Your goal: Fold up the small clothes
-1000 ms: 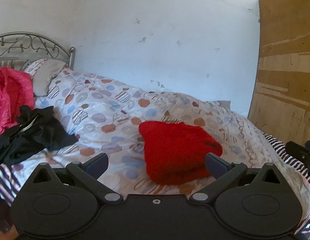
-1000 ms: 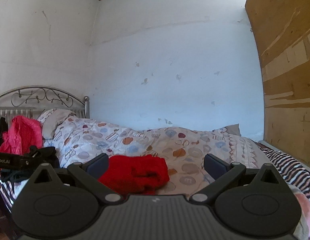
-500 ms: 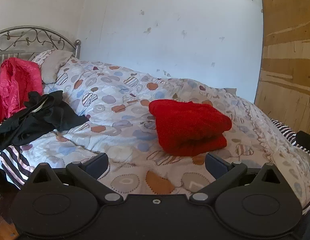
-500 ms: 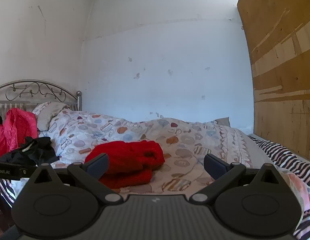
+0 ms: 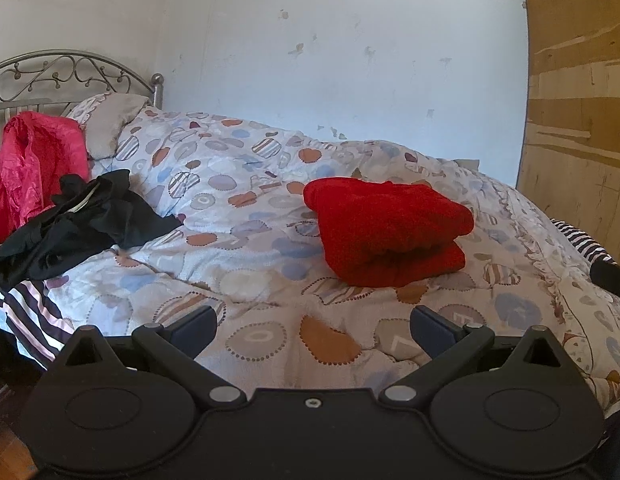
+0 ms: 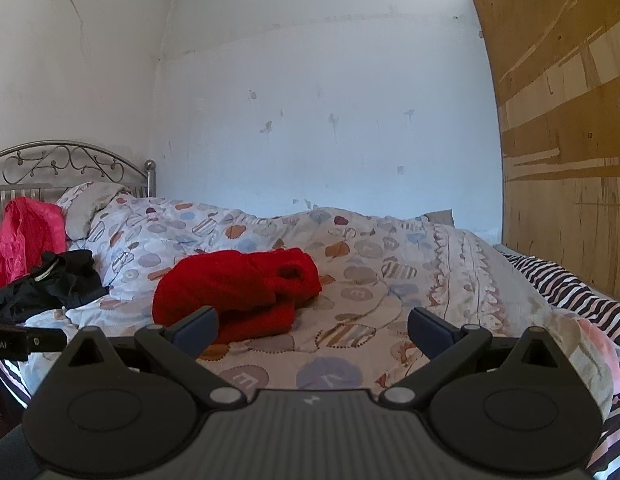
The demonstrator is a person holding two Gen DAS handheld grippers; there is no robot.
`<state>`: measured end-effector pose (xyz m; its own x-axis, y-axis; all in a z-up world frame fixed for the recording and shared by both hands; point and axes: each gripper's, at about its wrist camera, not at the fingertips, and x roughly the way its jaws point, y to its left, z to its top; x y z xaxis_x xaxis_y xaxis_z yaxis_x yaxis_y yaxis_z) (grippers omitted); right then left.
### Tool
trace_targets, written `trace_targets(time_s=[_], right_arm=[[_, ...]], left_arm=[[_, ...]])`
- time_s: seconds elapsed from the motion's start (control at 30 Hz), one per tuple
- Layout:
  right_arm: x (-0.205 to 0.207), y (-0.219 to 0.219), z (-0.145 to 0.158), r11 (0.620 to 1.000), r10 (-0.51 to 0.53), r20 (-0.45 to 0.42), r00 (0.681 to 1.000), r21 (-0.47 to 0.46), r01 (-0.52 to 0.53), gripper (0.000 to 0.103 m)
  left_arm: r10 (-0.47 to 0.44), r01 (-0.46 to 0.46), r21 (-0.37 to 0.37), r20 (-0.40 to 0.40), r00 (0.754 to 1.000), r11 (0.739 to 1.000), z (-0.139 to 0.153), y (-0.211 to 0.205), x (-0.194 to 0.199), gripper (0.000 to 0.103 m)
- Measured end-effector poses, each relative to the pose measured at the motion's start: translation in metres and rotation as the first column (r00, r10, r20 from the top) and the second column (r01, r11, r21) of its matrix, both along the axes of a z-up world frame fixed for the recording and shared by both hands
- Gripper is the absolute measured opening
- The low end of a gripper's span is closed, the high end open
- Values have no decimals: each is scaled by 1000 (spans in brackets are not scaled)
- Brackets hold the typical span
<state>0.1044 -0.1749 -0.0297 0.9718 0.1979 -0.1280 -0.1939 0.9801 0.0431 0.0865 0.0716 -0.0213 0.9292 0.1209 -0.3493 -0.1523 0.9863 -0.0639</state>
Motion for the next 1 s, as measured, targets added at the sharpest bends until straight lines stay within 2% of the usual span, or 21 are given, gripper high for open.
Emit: trace_targets(time_s=[1.0], right_arm=[[6,0,-5,1000,1,-26,1000,6,-1,103]], left_arm=[[2,-2,-4,-19,1000,1000,-2,-2,2,102]])
